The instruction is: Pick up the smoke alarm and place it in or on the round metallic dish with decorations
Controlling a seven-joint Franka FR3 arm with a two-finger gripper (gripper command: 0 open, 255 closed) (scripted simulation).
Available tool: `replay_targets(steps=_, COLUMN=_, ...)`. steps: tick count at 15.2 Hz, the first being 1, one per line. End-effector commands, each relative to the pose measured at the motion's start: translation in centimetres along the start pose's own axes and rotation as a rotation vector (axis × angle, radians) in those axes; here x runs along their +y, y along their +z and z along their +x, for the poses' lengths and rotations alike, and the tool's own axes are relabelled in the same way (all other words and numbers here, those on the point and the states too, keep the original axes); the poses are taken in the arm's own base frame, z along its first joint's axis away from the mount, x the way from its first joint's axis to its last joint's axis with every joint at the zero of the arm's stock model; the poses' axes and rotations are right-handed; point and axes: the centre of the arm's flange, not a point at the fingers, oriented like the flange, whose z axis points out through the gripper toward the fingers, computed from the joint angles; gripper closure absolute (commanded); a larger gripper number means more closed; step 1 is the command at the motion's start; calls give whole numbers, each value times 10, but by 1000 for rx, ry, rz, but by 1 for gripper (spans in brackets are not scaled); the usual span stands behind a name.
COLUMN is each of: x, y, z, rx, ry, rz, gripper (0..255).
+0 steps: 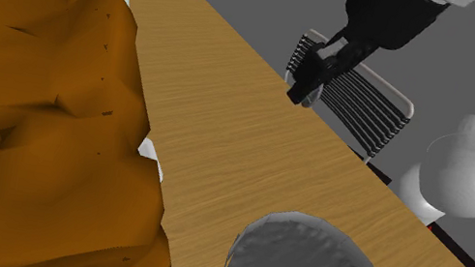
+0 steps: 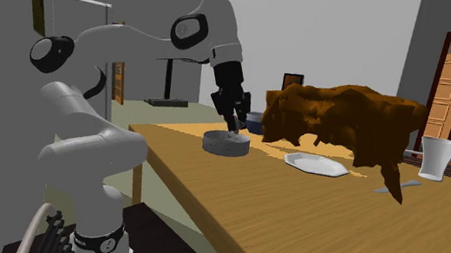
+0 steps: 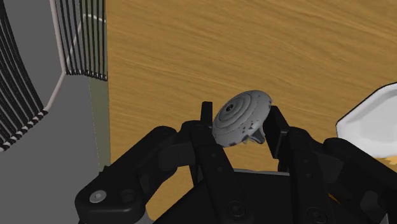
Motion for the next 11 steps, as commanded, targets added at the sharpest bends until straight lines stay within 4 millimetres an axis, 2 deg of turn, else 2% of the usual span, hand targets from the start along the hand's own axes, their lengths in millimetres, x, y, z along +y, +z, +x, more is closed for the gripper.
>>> replay_targets(steps=1, x=-16, y=-7, z=-18, rx=-1, ry=1, rz=0, gripper=255)
replay_targets(steps=11, x=-108, y=-40, z=-106, rx=-1, ry=1, rz=0, gripper=255)
